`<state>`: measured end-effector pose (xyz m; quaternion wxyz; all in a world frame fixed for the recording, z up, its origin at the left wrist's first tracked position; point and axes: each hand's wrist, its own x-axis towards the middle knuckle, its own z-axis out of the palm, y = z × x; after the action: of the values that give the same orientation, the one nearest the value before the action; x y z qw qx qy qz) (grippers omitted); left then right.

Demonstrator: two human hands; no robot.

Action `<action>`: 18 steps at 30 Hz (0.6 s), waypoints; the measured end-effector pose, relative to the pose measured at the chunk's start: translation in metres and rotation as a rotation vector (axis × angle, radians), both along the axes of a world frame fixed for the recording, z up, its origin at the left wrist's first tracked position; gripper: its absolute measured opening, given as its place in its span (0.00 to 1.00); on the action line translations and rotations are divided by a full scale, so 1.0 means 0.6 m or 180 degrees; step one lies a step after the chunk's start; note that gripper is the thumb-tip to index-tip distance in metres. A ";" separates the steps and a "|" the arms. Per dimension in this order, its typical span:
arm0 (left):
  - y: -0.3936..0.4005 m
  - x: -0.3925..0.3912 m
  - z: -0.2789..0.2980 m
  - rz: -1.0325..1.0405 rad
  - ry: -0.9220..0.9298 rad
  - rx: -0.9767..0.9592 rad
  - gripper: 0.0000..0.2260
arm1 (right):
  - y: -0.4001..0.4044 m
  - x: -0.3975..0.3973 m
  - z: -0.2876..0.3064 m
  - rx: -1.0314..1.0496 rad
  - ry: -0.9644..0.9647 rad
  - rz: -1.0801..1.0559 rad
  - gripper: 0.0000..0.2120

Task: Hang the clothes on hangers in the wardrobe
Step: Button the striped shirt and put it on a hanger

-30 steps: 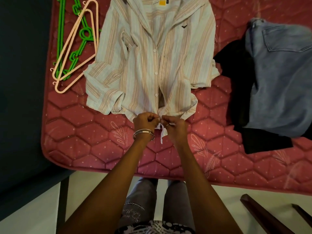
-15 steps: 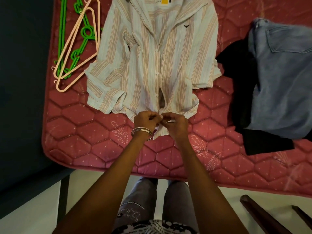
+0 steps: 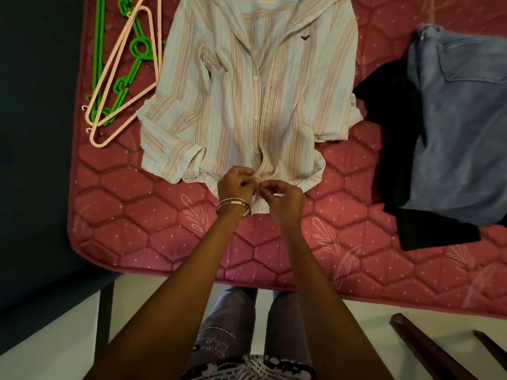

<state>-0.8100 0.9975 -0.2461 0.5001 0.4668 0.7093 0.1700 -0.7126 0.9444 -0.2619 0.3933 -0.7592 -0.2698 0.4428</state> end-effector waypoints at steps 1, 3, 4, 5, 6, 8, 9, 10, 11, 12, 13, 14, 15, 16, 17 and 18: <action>0.001 0.001 0.000 0.0002 -0.0029 0.0026 0.08 | 0.000 -0.001 0.001 0.0015 -0.0035 -0.0010 0.04; 0.003 0.001 -0.005 0.0013 -0.0034 0.0030 0.10 | 0.000 -0.001 0.000 0.0053 -0.0003 -0.0054 0.03; 0.003 0.002 -0.006 0.0024 -0.0028 0.0003 0.10 | -0.001 0.000 -0.001 0.0062 0.0051 -0.0072 0.03; 0.003 0.002 -0.008 0.0052 -0.0047 -0.0020 0.10 | -0.001 0.002 -0.003 0.0059 0.0103 -0.0063 0.03; 0.001 0.002 -0.010 0.0093 -0.0081 -0.0072 0.11 | -0.002 0.005 -0.006 0.0045 0.0142 -0.0019 0.04; -0.003 0.002 -0.012 0.0214 -0.0186 -0.0186 0.13 | -0.002 0.010 -0.011 0.0003 0.0163 0.0147 0.05; -0.006 0.004 -0.013 0.0265 -0.0226 -0.0228 0.13 | -0.003 0.011 -0.012 -0.0010 0.0156 0.0213 0.05; -0.007 0.004 -0.012 0.0303 -0.0228 -0.0253 0.13 | -0.004 0.012 -0.013 -0.0017 0.0162 0.0240 0.05; -0.008 0.005 -0.014 0.0338 -0.0229 -0.0255 0.13 | -0.004 0.011 -0.012 -0.0008 0.0190 0.0228 0.05; -0.007 0.006 -0.014 0.0367 -0.0210 -0.0269 0.13 | -0.005 0.009 -0.012 0.0009 0.0217 0.0188 0.05; -0.006 0.007 -0.016 0.0413 -0.0215 -0.0298 0.13 | -0.007 0.006 -0.012 0.0036 0.0215 0.0135 0.06; -0.005 0.009 -0.015 0.0478 -0.0251 -0.0364 0.13 | -0.008 0.004 -0.012 0.0054 0.0196 0.0072 0.06; -0.003 0.011 -0.016 0.0590 -0.0306 -0.0453 0.14 | -0.010 0.002 -0.013 0.0059 0.0181 0.0013 0.07; -0.002 0.013 -0.014 0.0722 -0.0359 -0.0558 0.14 | -0.011 0.000 -0.014 0.0056 0.0182 -0.0048 0.07; -0.001 0.014 -0.016 0.0861 -0.0433 -0.0662 0.14 | -0.011 -0.002 -0.013 0.0051 0.0194 -0.0099 0.07; 0.001 0.014 -0.015 0.0967 -0.0523 -0.0763 0.15 | -0.012 -0.002 -0.015 0.0045 0.0224 -0.0140 0.07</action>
<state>-0.8016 0.9979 -0.2552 0.5768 0.2763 0.7435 0.1954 -0.7139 0.9375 -0.2710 0.4175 -0.7461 -0.2422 0.4586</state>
